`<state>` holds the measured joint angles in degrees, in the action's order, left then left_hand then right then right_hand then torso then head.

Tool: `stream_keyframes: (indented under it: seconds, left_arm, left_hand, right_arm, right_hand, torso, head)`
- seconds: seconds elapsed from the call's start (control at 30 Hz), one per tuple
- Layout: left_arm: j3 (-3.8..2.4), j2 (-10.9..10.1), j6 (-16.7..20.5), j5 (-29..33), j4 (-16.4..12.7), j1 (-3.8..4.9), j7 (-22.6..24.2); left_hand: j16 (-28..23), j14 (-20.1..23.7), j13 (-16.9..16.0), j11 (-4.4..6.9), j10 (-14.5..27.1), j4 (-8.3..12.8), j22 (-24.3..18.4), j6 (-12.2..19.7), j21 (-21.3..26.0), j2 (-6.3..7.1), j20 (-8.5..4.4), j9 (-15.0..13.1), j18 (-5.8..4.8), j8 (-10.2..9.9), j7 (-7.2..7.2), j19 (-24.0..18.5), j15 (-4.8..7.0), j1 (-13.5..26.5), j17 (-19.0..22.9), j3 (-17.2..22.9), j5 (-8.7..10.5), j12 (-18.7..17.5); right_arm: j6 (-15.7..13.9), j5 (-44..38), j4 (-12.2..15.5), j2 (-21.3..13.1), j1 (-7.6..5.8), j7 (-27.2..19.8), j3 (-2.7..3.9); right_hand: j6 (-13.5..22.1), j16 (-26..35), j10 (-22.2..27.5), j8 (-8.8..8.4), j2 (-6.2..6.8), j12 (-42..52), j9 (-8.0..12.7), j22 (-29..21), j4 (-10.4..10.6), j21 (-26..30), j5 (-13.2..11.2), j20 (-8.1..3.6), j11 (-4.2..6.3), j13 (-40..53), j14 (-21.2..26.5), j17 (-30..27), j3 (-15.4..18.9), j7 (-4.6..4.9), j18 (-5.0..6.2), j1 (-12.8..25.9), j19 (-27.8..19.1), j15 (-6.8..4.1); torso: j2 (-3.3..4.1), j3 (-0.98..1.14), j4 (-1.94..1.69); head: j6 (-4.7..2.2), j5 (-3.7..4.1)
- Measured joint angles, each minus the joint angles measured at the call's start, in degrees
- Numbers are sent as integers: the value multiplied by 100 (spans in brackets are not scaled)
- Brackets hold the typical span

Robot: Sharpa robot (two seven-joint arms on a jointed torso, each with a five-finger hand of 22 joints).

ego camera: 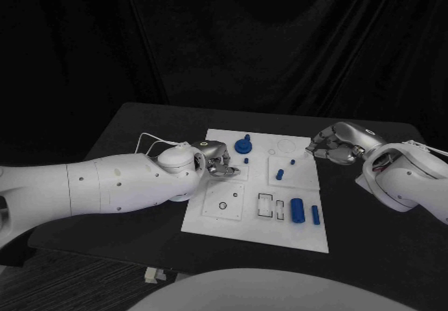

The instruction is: Assemble the parts on the task board

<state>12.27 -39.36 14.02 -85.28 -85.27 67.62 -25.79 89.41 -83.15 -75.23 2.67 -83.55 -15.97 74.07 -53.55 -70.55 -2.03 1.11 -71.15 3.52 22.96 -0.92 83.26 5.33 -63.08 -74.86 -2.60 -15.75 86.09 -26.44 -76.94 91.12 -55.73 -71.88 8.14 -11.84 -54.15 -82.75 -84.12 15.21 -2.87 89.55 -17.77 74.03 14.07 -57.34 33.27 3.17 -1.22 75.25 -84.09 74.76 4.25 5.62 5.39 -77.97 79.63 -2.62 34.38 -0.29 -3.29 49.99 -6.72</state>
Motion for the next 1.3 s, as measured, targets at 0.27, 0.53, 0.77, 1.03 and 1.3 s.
stream_keyframes:
  seconds: [0.27,0.53,0.77,1.03,1.3]
  left_arm:
    - [0,60,-61,-2,74,-3,-28]
    - [-2,89,-122,-3,88,-6,-63]
    - [-6,104,-162,-4,75,-8,-78]
    - [-10,120,-177,-5,67,-8,-80]
    - [-10,138,-168,-6,68,-8,-81]
  left_hand:
    - [0,-1,0,18,-17,0,0,0,1,-22,-1,101,0,0,0,1,2,-244,0,0,-631,0]
    - [0,-40,0,20,-17,0,0,-41,1,-17,-41,132,0,0,41,41,40,-425,0,1,-963,0]
    - [0,-40,0,22,-17,0,0,-72,2,10,-42,185,0,0,72,41,41,-653,0,3,-1140,0]
    - [0,-69,0,63,23,-23,0,-91,2,90,-43,280,0,0,56,42,72,-822,0,280,-1142,0]
    - [0,-69,0,80,0,-110,0,-207,2,395,-111,328,0,-1,-63,110,72,-919,0,1236,-1142,0]
  right_arm:
    - [0,0,0,-2,6,1,-1]
    - [1,0,1,-2,8,1,-1]
    - [2,0,1,5,14,1,1]
    - [2,0,-3,15,18,1,0]
    - [4,0,-4,18,20,1,0]
  right_hand:
    - [0,0,0,0,0,0,0,0,0,0,0,0,0,0,0,0,0,0,0,0,0,0]
    - [0,0,0,0,0,16,0,0,0,0,0,0,0,-2,0,0,0,0,0,0,0,0]
    - [0,0,0,0,0,16,0,0,0,0,0,0,0,-2,0,0,0,0,0,0,0,0]
    - [0,0,0,0,0,16,-1,0,0,0,0,0,0,-1,0,0,0,0,0,0,0,0]
    - [0,0,0,0,0,16,-1,0,0,0,0,0,0,-2,0,0,0,0,0,0,0,0]
  torso:
    - [-5,0,0]
    - [-7,1,0]
    - [-7,2,0]
    - [-7,2,-1]
    - [-7,2,-3]
  head:
    - [0,10]
    - [0,7]
    - [0,-9]
    - [0,-17]
    - [1,-20]
